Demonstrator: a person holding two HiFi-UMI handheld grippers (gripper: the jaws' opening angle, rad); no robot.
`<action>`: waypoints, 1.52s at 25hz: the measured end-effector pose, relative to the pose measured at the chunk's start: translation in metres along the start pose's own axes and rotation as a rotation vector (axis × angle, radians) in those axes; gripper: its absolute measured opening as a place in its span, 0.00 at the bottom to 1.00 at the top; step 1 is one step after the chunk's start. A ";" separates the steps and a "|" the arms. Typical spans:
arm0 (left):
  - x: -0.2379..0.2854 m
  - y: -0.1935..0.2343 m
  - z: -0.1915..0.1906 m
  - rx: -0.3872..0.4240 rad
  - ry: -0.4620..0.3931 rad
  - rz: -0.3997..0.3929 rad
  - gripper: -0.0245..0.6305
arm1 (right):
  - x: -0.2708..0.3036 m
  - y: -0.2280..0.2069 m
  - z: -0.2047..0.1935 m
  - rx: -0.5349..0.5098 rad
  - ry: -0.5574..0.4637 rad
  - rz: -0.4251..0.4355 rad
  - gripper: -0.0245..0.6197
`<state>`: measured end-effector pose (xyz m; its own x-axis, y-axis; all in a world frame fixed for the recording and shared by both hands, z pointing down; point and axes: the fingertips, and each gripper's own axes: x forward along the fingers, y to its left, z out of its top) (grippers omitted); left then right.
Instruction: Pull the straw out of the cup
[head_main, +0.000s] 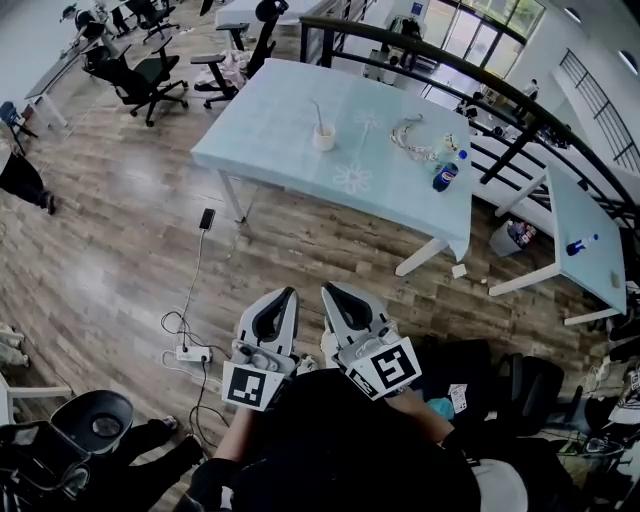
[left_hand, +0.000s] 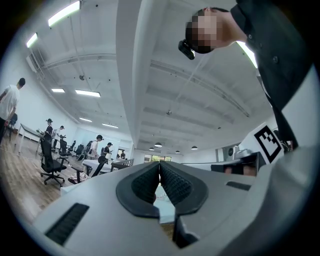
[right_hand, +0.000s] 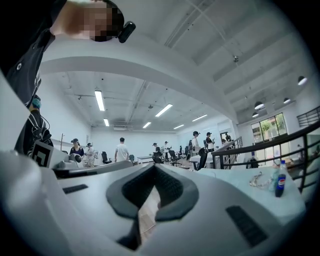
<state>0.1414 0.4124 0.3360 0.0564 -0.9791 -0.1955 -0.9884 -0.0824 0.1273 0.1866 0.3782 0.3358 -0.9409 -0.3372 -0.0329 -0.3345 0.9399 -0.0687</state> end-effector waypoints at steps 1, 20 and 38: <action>0.001 0.002 0.000 -0.001 -0.002 0.000 0.06 | 0.002 -0.001 0.001 0.000 -0.003 0.000 0.05; 0.074 0.045 -0.015 0.016 0.004 -0.019 0.06 | 0.070 -0.058 -0.015 0.036 0.012 0.030 0.05; 0.230 0.100 -0.025 0.023 0.021 -0.025 0.06 | 0.168 -0.192 0.002 0.053 0.021 0.024 0.05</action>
<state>0.0589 0.1743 0.3285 0.0843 -0.9804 -0.1782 -0.9896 -0.1032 0.0999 0.0931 0.1416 0.3412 -0.9498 -0.3125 -0.0139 -0.3087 0.9435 -0.1205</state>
